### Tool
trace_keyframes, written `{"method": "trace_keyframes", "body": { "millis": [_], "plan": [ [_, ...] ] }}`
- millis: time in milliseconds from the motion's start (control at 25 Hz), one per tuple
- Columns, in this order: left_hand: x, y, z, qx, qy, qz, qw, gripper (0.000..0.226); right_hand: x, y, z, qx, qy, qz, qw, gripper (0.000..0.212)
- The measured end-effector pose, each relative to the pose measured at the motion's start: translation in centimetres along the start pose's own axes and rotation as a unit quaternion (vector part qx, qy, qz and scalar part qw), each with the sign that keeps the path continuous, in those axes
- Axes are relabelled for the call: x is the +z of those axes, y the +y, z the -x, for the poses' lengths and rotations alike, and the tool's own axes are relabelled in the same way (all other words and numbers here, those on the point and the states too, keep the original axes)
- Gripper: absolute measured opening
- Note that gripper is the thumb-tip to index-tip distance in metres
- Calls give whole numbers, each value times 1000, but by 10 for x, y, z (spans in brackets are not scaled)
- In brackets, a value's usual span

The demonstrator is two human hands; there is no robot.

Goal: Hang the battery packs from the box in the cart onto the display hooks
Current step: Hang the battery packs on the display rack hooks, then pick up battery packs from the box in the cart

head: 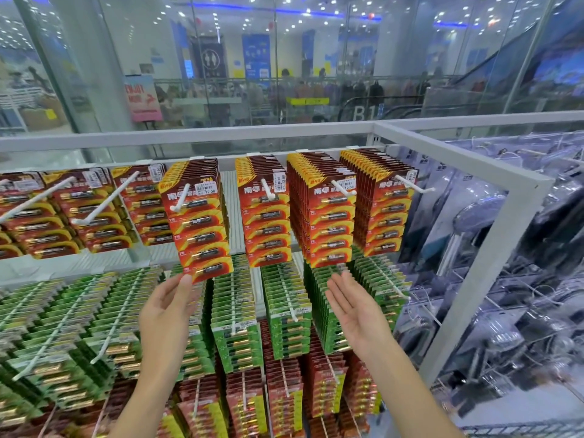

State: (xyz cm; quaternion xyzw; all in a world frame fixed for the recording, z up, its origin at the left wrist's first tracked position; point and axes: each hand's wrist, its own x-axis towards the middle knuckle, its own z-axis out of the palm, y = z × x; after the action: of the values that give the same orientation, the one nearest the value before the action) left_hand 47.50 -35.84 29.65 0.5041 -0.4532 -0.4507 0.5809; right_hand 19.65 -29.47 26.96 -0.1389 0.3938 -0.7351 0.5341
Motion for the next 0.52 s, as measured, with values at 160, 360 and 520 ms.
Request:
{"method": "trace_keyframes", "body": {
  "millis": [160,360,520],
  "plan": [
    [-2,-24,44,-70,-5,-6,998,27,-45,9,36,8,42,49,998,51],
    [45,-63,110,-142,-103,-5,985,25,-119,1,93,-14,145,129,981,24],
    [112,-95,163,-203,-212,-1,956,21,-194,-13,133,-32,257,154,954,21]
  ]
}}
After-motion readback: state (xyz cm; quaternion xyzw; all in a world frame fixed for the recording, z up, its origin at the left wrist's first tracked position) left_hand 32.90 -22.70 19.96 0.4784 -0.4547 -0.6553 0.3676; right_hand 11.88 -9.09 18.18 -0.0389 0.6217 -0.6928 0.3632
